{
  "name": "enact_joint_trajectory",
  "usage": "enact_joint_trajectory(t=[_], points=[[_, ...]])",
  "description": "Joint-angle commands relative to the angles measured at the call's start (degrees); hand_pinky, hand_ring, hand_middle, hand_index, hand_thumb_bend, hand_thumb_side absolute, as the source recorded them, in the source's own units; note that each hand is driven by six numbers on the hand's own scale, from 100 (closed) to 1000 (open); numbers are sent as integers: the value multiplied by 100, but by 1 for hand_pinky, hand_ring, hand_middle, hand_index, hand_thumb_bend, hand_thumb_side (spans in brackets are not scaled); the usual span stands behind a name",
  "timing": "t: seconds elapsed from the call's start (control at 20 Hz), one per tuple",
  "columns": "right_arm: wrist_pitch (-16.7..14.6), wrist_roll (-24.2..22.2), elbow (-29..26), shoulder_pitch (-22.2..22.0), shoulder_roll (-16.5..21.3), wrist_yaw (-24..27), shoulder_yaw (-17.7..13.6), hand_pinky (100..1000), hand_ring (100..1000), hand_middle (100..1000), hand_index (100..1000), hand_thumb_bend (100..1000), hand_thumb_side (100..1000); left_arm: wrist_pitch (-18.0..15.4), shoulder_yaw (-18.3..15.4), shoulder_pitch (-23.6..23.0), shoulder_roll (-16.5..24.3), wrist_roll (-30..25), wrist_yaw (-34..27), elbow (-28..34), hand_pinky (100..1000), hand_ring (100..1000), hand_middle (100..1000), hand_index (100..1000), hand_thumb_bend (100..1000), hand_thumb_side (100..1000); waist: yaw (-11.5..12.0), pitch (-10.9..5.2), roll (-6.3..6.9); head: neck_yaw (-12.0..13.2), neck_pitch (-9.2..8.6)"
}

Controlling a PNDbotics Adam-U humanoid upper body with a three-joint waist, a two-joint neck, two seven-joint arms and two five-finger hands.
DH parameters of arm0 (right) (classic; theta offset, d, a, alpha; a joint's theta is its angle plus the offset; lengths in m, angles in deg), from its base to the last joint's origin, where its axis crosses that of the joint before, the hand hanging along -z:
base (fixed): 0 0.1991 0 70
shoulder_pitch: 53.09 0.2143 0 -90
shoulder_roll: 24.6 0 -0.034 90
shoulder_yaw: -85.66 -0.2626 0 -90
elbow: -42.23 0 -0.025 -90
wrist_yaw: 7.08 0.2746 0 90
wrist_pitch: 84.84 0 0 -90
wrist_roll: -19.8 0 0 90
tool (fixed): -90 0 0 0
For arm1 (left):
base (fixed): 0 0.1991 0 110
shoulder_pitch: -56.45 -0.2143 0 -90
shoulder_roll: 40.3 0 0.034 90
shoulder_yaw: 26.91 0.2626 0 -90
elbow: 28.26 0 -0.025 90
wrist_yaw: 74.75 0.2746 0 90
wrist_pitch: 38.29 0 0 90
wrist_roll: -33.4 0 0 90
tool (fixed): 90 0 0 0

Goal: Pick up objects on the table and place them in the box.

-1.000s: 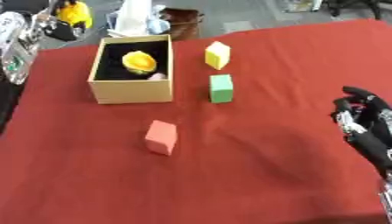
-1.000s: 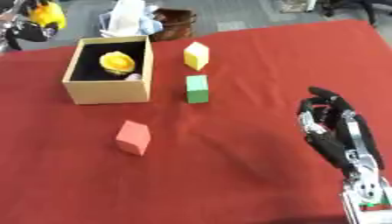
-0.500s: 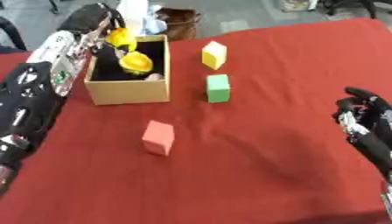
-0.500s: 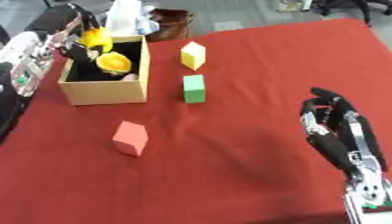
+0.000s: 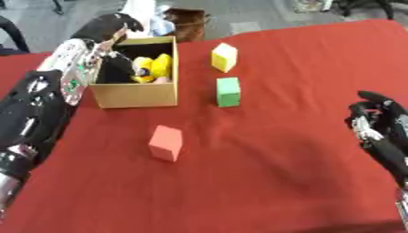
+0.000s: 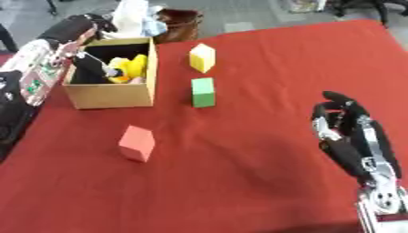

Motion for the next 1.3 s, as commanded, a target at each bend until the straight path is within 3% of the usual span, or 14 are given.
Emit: enact_joint_trajectory(t=[0.05, 0.25, 0.65, 0.95, 1.3], points=[[-15, 5, -84, 116, 119, -8, -29, 611, 593, 639, 829, 100, 447, 52, -149, -24, 359, 152, -263, 444, 683, 622, 648, 808, 640, 297, 33, -70, -13, -26, -53], [-27, -10, -91, 333, 340, -50, -21, 614, 594, 640, 831, 100, 449, 150, -294, -333, 592, 446, -648, 1054, 663, 596, 607, 785, 608, 292, 104, -76, -45, -59, -42], [-69, -106, -66, 1076, 1018, -161, 29, 627, 599, 649, 839, 100, 334, 168, -589, -1337, 885, 1176, -1420, 2308, 642, 576, 575, 765, 551, 272, 300, -71, -112, -117, -56], [-136, -430, 139, 1816, 1631, -279, 283, 640, 605, 657, 855, 100, 289, 101, -678, -2250, 792, 1746, -1989, 3233, 634, 566, 559, 755, 525, 270, 452, -58, -160, -184, -76], [-65, -985, 1012, 2742, 2102, -152, 772, 643, 606, 665, 860, 100, 319, 133, -613, -3273, 471, 2194, -2636, 4283, 615, 553, 542, 743, 503, 283, 613, -65, -200, -319, -111]])
